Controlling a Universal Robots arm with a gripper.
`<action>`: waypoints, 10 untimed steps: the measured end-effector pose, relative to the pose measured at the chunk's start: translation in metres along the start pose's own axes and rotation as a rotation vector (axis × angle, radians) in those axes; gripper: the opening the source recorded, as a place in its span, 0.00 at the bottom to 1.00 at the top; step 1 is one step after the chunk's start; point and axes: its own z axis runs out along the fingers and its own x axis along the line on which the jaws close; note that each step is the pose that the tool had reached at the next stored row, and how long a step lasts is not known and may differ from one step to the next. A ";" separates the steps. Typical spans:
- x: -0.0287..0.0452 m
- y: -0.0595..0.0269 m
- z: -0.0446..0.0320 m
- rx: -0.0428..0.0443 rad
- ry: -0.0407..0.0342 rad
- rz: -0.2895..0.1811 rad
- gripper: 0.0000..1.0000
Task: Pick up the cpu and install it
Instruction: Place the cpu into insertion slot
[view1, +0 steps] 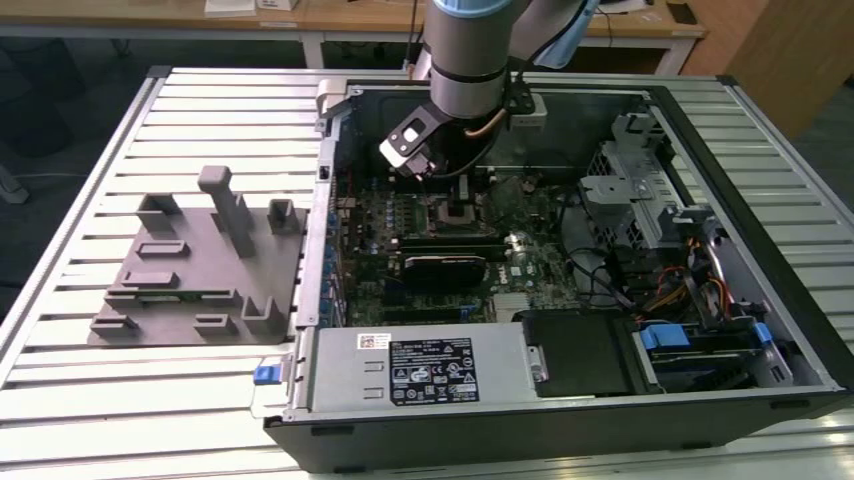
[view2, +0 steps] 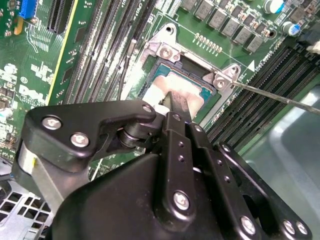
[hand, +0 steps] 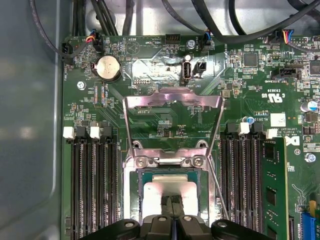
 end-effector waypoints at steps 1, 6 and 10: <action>-0.0001 0.0000 -0.0014 0.0004 -0.0005 0.000 0.11; -0.0002 0.0004 -0.0120 0.0005 -0.0009 0.000 0.11; -0.0002 0.0010 -0.0259 0.0006 -0.0008 0.000 0.11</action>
